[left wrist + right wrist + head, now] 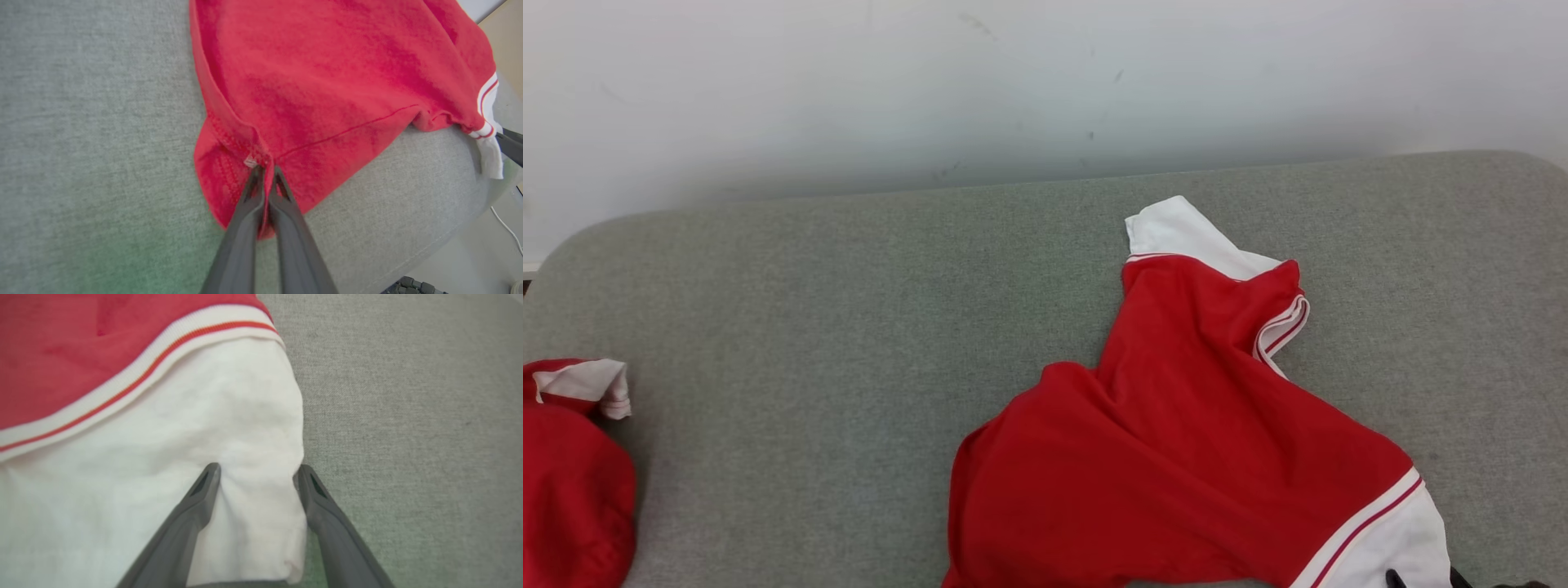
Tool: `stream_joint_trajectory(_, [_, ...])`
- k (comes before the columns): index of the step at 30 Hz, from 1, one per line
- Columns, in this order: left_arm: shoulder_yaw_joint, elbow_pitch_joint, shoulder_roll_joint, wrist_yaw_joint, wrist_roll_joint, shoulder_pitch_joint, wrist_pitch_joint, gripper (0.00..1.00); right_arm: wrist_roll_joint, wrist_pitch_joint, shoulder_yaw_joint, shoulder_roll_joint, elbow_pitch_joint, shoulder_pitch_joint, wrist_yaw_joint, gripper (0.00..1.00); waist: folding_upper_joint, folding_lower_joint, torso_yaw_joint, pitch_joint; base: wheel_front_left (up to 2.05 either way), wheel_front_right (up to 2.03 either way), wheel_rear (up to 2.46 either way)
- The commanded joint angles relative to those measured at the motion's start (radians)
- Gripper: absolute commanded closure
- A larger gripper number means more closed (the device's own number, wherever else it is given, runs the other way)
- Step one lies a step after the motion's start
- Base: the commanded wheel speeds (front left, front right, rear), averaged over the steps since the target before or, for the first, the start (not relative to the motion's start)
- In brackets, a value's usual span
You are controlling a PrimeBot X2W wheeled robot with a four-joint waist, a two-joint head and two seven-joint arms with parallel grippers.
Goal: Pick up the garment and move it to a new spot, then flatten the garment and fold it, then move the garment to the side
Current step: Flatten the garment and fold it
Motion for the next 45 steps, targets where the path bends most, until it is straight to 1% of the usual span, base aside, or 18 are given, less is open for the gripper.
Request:
stream_joint_trajectory(1, [0.002,0.006,0.002,-0.002,-0.006,-0.012,-0.009,1.00,0.017,0.046,0.051,0.050,0.015,-0.009,0.012,0.12,-0.0001,0.0000,0.001,0.001,0.00,0.00,0.00])
stream_joint_trajectory(2, [0.001,0.011,0.001,-0.002,-0.010,-0.012,-0.006,1.00,0.029,0.061,0.067,0.056,0.014,-0.011,0.012,0.52,-0.0001,0.0000,0.002,0.001,0.00,0.00,0.00])
stream_joint_trajectory(3, [0.001,0.015,0.000,-0.003,-0.015,-0.013,-0.004,1.00,0.043,0.074,0.078,0.060,0.014,-0.015,0.012,0.71,-0.0001,0.0000,0.003,0.001,0.00,0.00,0.00])
stream_joint_trajectory(4, [0.000,0.020,0.000,-0.004,-0.018,-0.015,-0.006,1.00,0.056,0.081,0.089,0.060,0.012,-0.019,0.012,1.00,-0.0001,0.0000,0.005,0.000,0.00,0.00,0.00])
stream_joint_trajectory(8, [0.001,0.040,-0.001,-0.005,-0.030,-0.020,-0.011,1.00,0.106,0.084,0.110,0.043,0.001,-0.035,0.012,1.00,-0.0001,0.0000,0.011,-0.006,0.00,0.00,0.00])
stream_joint_trajectory(12, [0.014,0.035,-0.006,-0.010,-0.072,-0.018,-0.020,1.00,0.178,0.053,0.112,0.034,-0.053,-0.052,0.010,1.00,-0.0001,0.0000,0.013,-0.015,0.00,0.00,0.00])
stream_joint_trajectory(16, [0.031,-0.006,-0.017,-0.023,-0.146,-0.015,-0.013,1.00,0.257,0.032,0.104,-0.007,-0.140,-0.055,0.006,1.00,-0.0001,0.0000,0.015,-0.028,0.00,0.00,0.00])
stream_joint_trajectory(20, [0.045,-0.079,-0.019,-0.034,-0.218,-0.013,0.008,1.00,0.343,0.021,0.084,-0.043,-0.262,-0.041,0.006,1.00,-0.0001,0.0000,0.016,-0.047,0.00,0.00,0.00])
stream_joint_trajectory(23, [0.050,-0.164,-0.014,-0.040,-0.281,-0.006,0.036,1.00,0.415,0.019,0.054,-0.078,-0.372,-0.021,0.006,1.00,-0.0001,0.0000,0.014,-0.064,0.00,0.00,0.00])
stream_joint_trajectory(28, [0.059,-0.349,0.024,-0.047,-0.390,-0.006,0.104,1.00,0.534,0.042,-0.014,-0.139,-0.567,0.006,0.006,1.00,-0.0001,0.0000,0.007,-0.096,0.00,0.00,0.00])
stream_joint_trajectory(31, [0.077,-0.464,0.053,-0.049,-0.456,-0.006,0.147,1.00,0.598,0.060,-0.064,-0.172,-0.678,0.023,0.006,1.00,-0.0001,0.0000,0.000,-0.116,0.00,0.00,0.00])
stream_joint_trajectory(35, [0.111,-0.621,0.081,-0.049,-0.541,-0.020,0.202,1.00,0.664,0.070,-0.157,-0.213,-0.822,0.037,0.006,1.00,-0.0001,0.0000,-0.007,-0.125,0.00,0.00,0.00])
stream_joint_trajectory(40, [0.142,-0.797,0.114,-0.026,-0.608,-0.049,0.273,1.00,0.732,0.089,-0.286,-0.243,-0.987,0.052,0.006,1.00,-0.0001,0.0000,-0.015,-0.136,0.00,0.00,0.00])
stream_joint_trajectory(41, [0.142,-0.797,0.114,-0.026,-0.608,-0.049,0.273,1.00,0.732,0.089,-0.286,-0.243,-0.987,0.052,0.006,1.00,-0.0001,0.0000,-0.015,-0.136,0.00,0.00,0.00])
stream_joint_trajectory(45, [0.147,-0.919,0.130,-0.001,-0.632,-0.083,0.323,1.00,0.775,0.129,-0.398,-0.264,-1.092,0.058,0.006,1.00,-0.0001,0.0000,-0.020,-0.139,0.00,0.00,0.00])
